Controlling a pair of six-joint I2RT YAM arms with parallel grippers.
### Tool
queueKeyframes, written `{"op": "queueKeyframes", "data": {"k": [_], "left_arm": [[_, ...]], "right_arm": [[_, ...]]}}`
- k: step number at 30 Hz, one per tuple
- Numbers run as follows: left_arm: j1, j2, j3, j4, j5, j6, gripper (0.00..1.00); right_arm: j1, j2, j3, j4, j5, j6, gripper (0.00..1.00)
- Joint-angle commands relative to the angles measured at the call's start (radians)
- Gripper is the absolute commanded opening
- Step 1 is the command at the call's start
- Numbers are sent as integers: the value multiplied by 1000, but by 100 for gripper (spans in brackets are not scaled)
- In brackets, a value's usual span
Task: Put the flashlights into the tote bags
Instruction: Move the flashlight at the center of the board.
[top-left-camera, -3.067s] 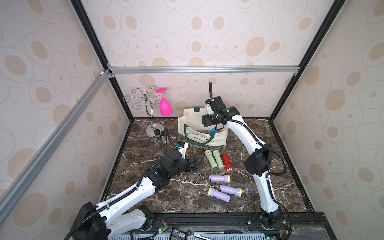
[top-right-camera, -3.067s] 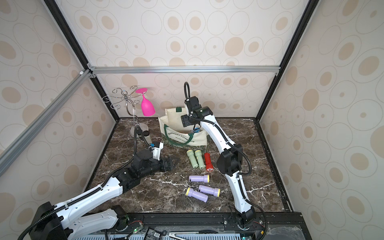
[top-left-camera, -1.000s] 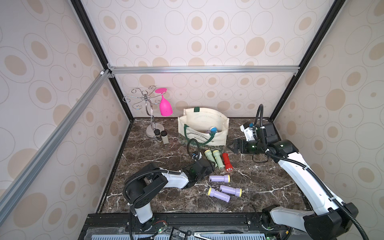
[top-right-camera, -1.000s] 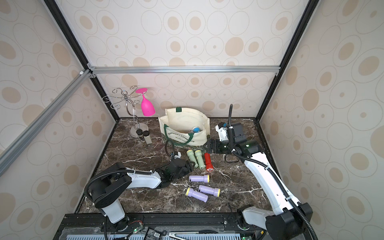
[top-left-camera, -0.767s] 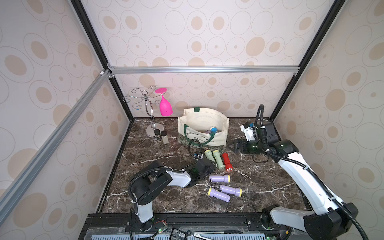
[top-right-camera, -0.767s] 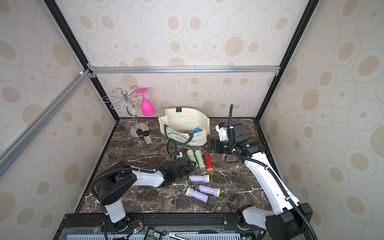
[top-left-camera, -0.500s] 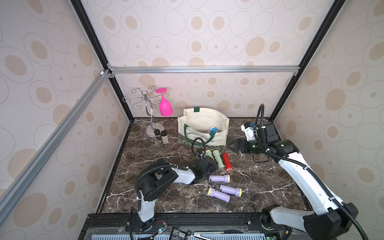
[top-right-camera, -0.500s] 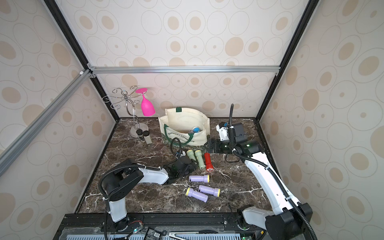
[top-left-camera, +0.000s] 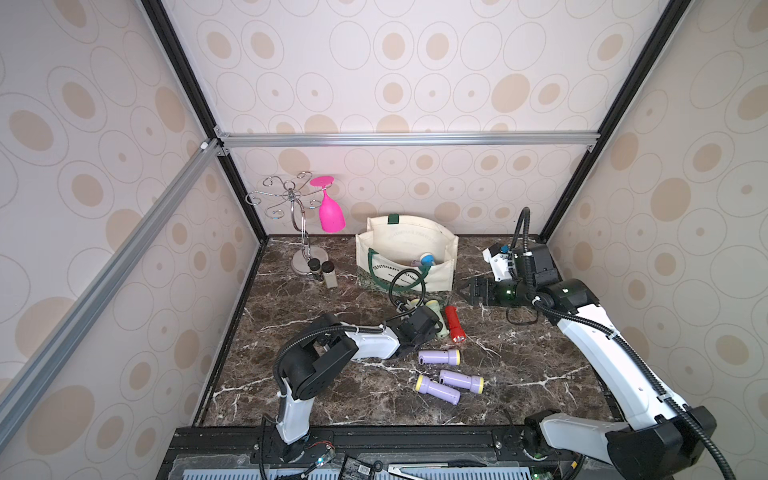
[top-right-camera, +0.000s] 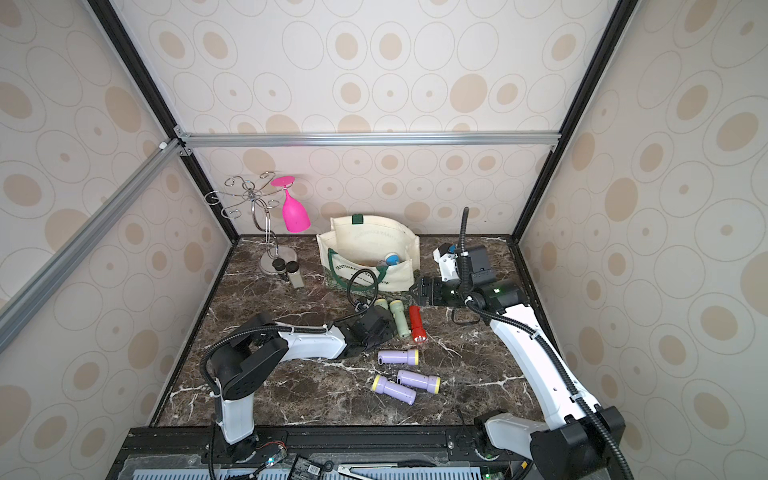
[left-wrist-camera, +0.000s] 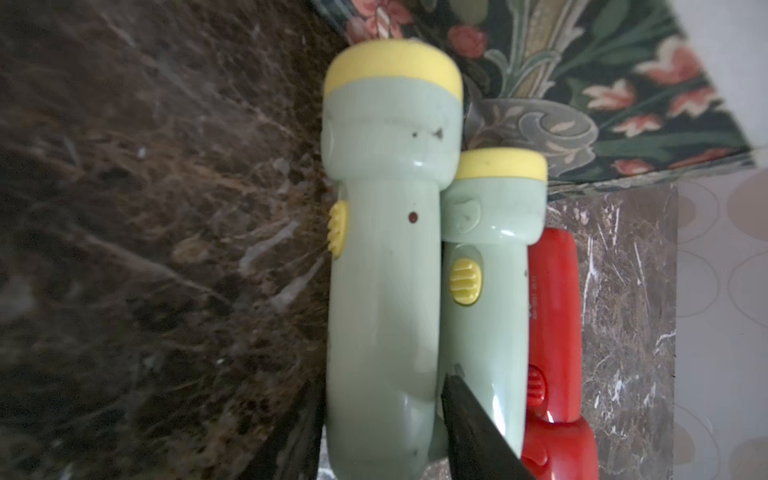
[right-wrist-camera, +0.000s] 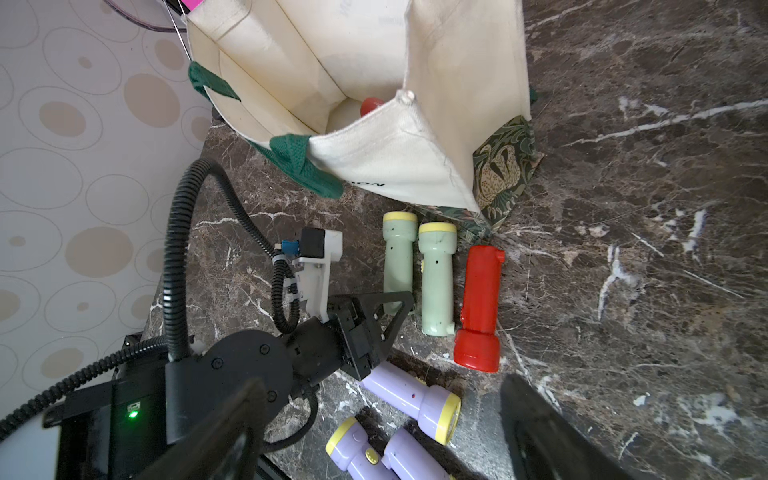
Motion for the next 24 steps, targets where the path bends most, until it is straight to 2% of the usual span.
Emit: {"op": "queueKeyframes", "data": {"k": [1,7,19,24], "left_arm": [[-7,0,-38,-200,-53,10,45],[-13,-67,-119,-172,-57,3,31],[-42,-223,-235,-207,-91,-9,25],[-37,-210,-233,-284,-131,6,25]], "right_arm": [[-5,-26,9,-8,-4,-13,90],[-7,-31,11,-11,-1,-13,89],[-7,-44,5,-7,-8,-9,90],[-7,-35,5,3,-28,-1,90]]}}
